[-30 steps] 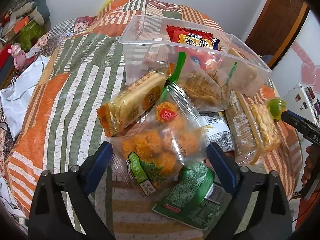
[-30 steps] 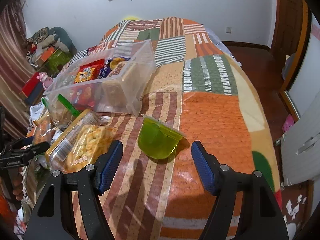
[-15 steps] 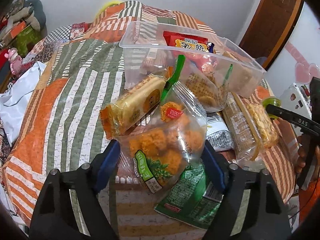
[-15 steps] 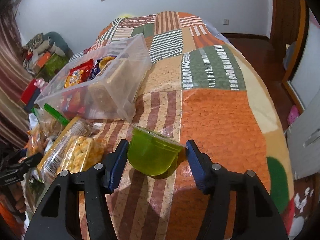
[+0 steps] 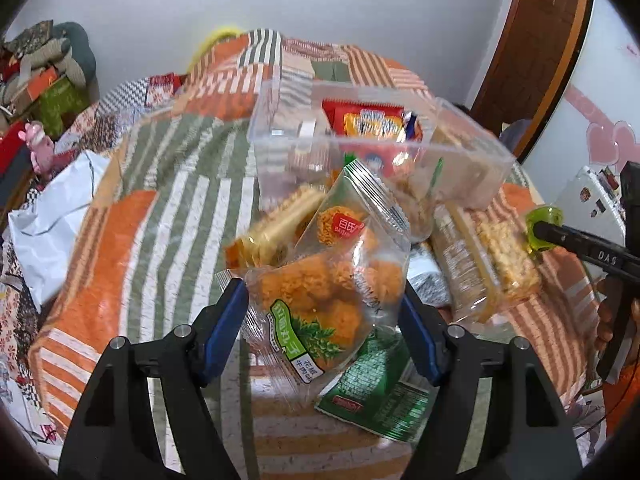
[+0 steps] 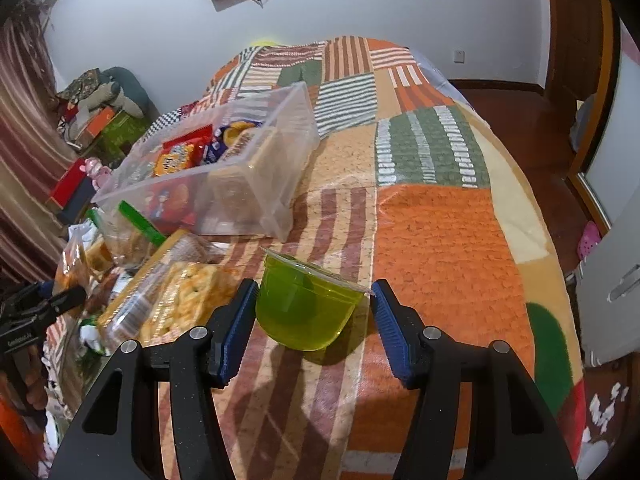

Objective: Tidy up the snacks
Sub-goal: 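Grasp the green jelly cup with the right tool while the left tool grasps the orange puffs bag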

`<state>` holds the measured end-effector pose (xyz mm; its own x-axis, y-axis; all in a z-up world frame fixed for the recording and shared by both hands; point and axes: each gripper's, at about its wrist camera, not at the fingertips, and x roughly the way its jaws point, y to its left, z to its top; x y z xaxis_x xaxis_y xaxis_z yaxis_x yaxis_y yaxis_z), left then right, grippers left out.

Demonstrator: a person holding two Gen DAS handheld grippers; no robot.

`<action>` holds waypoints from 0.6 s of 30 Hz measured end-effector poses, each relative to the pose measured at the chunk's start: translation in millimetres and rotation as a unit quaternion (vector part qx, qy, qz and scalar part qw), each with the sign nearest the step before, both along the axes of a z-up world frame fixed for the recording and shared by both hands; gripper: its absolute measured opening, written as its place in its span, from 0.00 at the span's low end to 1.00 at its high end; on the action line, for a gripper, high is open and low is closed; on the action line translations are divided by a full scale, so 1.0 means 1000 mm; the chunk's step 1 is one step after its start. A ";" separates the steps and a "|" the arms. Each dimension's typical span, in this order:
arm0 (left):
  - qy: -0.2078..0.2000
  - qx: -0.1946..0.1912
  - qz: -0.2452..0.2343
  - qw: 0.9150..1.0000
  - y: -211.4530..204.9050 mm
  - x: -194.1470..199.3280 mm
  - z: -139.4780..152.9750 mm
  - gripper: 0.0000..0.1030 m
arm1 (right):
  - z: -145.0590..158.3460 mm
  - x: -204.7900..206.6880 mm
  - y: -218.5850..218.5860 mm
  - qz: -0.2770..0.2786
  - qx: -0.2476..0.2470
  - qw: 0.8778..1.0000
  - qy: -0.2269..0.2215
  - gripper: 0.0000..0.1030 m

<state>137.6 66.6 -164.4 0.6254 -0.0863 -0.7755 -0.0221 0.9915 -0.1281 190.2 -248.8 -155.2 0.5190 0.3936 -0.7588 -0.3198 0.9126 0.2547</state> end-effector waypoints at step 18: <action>-0.073 -0.001 0.004 0.997 0.002 0.017 0.060 0.71 | 0.053 0.003 0.043 0.042 0.023 0.995 -0.089 0.53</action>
<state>154.2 68.3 -104.2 0.7325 -0.0820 -0.6758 -0.0107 0.9912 -0.1318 193.0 -205.9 -102.0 0.6068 0.4743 -0.6378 -0.4385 0.8691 0.2290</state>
